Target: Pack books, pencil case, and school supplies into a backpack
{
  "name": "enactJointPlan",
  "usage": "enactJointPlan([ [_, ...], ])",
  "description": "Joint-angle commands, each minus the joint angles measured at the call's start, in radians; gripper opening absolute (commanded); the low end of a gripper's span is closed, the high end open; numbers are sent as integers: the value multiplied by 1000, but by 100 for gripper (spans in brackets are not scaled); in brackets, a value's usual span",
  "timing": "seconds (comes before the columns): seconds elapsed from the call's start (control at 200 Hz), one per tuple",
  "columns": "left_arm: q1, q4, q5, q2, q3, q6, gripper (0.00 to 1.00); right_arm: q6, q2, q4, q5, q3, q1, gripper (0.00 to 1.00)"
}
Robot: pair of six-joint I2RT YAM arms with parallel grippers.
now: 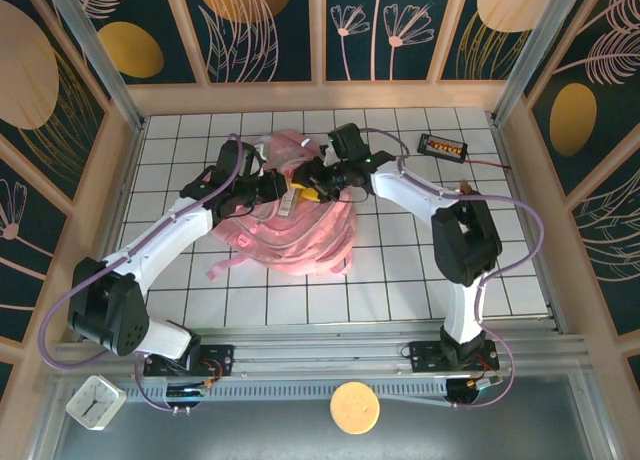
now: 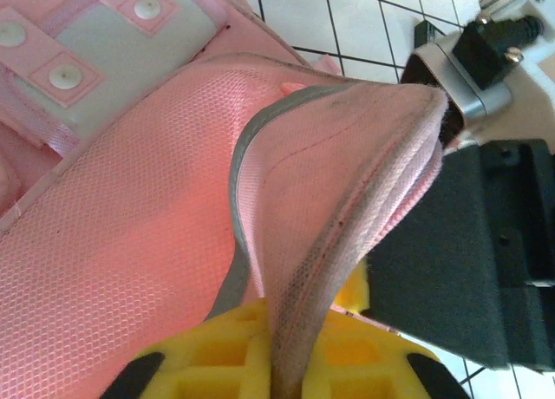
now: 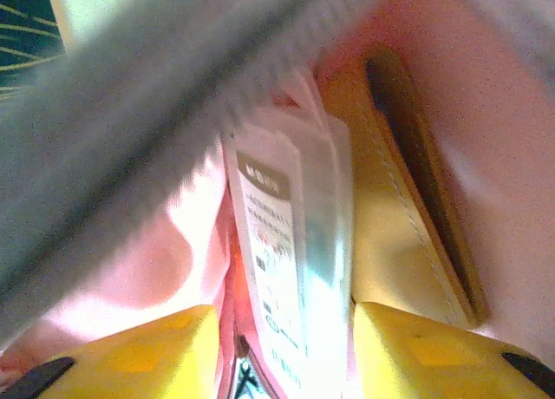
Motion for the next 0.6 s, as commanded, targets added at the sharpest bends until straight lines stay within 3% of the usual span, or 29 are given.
enactJointPlan([
  [0.0, -7, 61, 38, -45, 10, -7, 30, -40, -130, -4, 19, -64, -7, 54],
  [0.22, -7, 1, 23, -86, 19, 11, 54, -86, -298, -114, 96, -172, -10, 60],
  [0.355, -2, -93, -29, -166, -2, 11, 65, -108, -364, -167, 167, -206, -4, 79],
  [0.42, 18, -113, -37, -218, -49, -20, 67, -113, -351, -193, 188, -209, -1, 84],
  [0.596, 62, -53, 12, -280, -191, -93, 68, -111, -251, -209, 218, -169, 3, 87],
])
